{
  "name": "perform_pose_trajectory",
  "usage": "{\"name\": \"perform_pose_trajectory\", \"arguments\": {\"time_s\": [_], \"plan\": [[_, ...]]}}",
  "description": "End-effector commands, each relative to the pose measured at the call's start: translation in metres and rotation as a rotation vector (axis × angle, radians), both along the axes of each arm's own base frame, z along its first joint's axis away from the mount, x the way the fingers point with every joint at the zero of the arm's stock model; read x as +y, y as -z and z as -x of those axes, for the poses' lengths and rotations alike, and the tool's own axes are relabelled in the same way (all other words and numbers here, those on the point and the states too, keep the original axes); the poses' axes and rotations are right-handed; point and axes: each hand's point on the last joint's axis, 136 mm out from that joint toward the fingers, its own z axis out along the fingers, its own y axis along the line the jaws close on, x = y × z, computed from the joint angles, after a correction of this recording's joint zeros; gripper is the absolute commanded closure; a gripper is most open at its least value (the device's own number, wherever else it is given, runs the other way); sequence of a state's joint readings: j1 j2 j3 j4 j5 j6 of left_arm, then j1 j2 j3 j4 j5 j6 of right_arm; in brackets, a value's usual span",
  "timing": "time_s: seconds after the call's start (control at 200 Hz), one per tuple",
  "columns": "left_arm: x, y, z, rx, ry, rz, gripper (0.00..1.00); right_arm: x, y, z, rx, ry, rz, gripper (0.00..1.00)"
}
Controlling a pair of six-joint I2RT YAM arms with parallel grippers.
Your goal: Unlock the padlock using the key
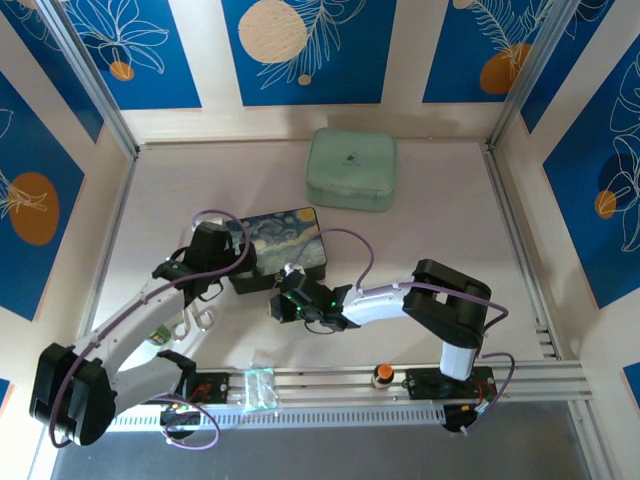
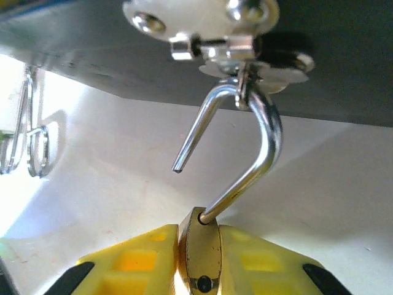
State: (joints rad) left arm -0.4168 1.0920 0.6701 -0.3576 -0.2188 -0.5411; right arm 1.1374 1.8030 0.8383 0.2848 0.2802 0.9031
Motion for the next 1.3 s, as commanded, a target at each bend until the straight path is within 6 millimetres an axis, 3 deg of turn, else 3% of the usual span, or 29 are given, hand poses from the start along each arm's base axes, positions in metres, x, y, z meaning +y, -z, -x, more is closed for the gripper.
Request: {"name": "perform_pose_trajectory", "arguments": {"time_s": [0.0,0.275,0.61,1.016,1.136,1.291], "plan": [[0.006,0.011,-0.004,0.009,-0.023,-0.018,0.00,-0.032,0.052,0.032,0.225,0.024,0.092,0.80],[0.009,0.027,0.000,0.033,-0.024,-0.043,0.04,-0.037,0.060,0.029,0.277,0.088,0.022,0.87],[0.018,0.055,0.016,0.091,-0.042,-0.069,0.11,-0.037,0.075,0.014,0.385,0.276,-0.215,0.92],[0.016,0.064,0.022,0.092,0.019,-0.089,0.16,-0.023,0.046,-0.013,0.280,0.326,-0.339,0.95],[0.015,0.066,0.023,0.098,0.021,-0.081,0.18,-0.014,0.029,-0.021,0.238,0.318,-0.428,0.95],[0.013,0.068,0.023,0.107,0.030,-0.081,0.17,-0.016,0.022,-0.028,0.215,0.362,-0.448,0.95]]}}
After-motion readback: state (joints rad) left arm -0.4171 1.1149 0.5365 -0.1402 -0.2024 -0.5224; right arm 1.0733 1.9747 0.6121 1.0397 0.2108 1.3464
